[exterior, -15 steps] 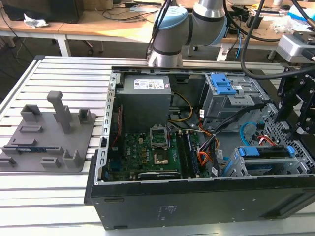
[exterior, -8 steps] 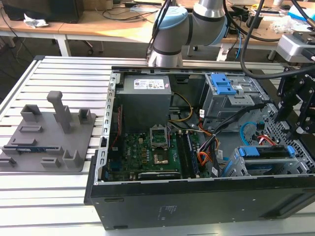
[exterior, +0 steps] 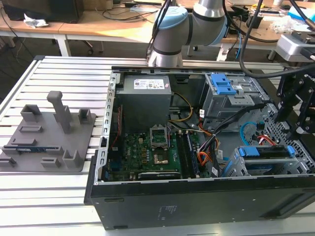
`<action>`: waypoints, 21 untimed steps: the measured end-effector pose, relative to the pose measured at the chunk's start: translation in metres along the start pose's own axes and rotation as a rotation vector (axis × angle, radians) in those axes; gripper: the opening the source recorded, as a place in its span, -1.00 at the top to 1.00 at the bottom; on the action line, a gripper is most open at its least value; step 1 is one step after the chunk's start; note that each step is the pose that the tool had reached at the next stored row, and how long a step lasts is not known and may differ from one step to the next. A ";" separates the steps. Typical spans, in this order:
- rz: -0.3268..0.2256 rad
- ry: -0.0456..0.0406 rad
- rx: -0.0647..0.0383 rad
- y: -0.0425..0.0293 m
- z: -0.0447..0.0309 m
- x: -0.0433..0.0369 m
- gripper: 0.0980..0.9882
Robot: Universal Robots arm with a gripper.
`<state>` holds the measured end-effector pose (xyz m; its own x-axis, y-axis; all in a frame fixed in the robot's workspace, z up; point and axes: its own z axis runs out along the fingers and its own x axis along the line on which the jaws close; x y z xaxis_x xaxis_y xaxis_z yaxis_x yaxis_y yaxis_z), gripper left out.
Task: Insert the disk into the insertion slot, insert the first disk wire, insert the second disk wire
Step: 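Insert the second disk wire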
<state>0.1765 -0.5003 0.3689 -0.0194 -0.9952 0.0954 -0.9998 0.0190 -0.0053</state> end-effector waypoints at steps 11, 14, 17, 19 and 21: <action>-0.004 0.1490 0.003 0.0133 0.0028 -0.0402 0.04; -0.005 0.1983 0.009 0.0213 0.0033 -0.0481 0.20; -0.004 0.2046 0.012 0.0381 0.0032 -0.0488 0.20; -0.005 0.2048 0.012 0.0440 0.0031 -0.0487 0.20; -0.009 0.2058 0.014 0.0453 0.0032 -0.0487 0.20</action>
<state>0.1322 -0.4512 0.3609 -0.0121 -0.9548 0.2969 -0.9998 0.0074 -0.0169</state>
